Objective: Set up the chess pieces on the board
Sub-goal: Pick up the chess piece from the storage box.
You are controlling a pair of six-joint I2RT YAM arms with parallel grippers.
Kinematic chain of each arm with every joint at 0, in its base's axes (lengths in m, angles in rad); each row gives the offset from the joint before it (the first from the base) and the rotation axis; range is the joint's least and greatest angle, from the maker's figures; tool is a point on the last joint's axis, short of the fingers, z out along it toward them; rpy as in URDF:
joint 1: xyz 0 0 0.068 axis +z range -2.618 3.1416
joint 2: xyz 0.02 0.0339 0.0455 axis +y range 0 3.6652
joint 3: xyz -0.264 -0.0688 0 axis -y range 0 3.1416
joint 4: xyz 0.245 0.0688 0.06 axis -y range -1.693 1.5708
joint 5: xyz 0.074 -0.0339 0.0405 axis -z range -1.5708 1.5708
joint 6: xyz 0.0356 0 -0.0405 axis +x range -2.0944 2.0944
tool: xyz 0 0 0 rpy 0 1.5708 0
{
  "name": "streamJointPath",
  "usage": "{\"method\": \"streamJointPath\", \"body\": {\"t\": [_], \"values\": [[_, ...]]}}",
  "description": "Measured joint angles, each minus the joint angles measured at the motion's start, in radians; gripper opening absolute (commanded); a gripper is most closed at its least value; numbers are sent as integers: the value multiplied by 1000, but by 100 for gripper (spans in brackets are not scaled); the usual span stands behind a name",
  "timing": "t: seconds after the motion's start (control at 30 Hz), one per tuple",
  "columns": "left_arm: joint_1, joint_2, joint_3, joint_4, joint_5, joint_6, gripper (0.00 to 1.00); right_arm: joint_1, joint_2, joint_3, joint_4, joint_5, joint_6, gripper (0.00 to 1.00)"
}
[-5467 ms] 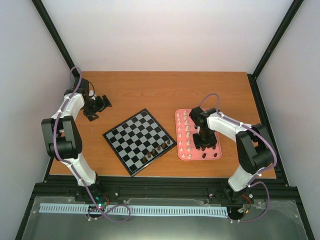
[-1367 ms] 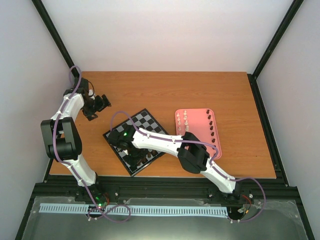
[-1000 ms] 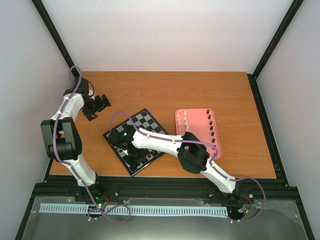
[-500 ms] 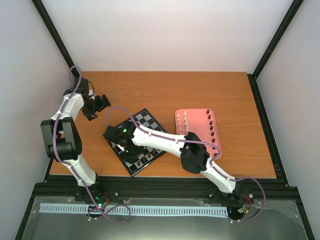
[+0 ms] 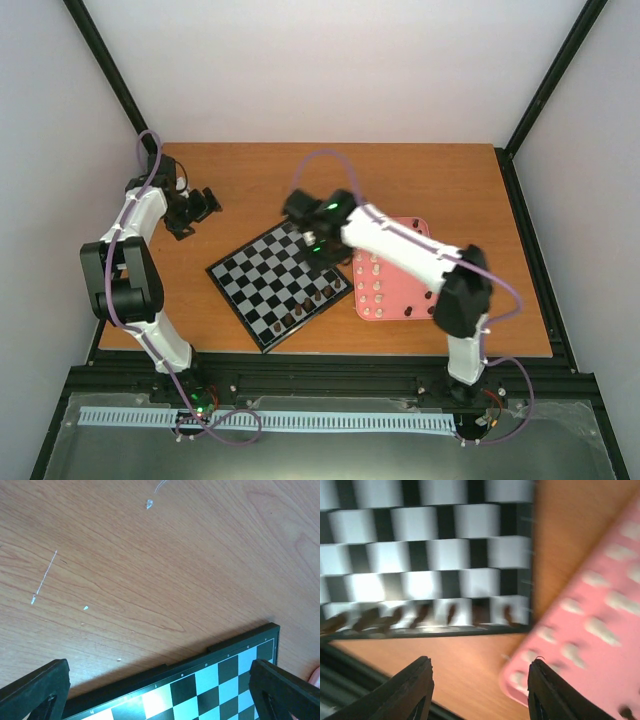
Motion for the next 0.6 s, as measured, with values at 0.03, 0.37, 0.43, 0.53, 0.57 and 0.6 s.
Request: {"method": "streamJointPath", "body": {"t": [0.03, 0.37, 0.43, 0.53, 0.57, 0.6], "values": [[0, -3, 0, 0, 3, 0, 100, -45, -47, -55, 8, 14, 15, 54], [0, -8, 2, 0, 18, 0, 100, -366, -470, -670, 73, 35, 110, 51], [0, -8, 3, 0, 20, 0, 100, -371, -492, -763, 93, 9, 123, 50], [-2, -7, 3, 0, 22, 0, 100, -381, -515, -873, 119, -26, 142, 50], [-4, -6, 3, 0, 22, 0, 100, -387, -521, -900, 128, -35, 147, 50], [-6, -5, 3, 0, 22, 0, 100, -394, -526, -924, 139, -45, 151, 51]]}}
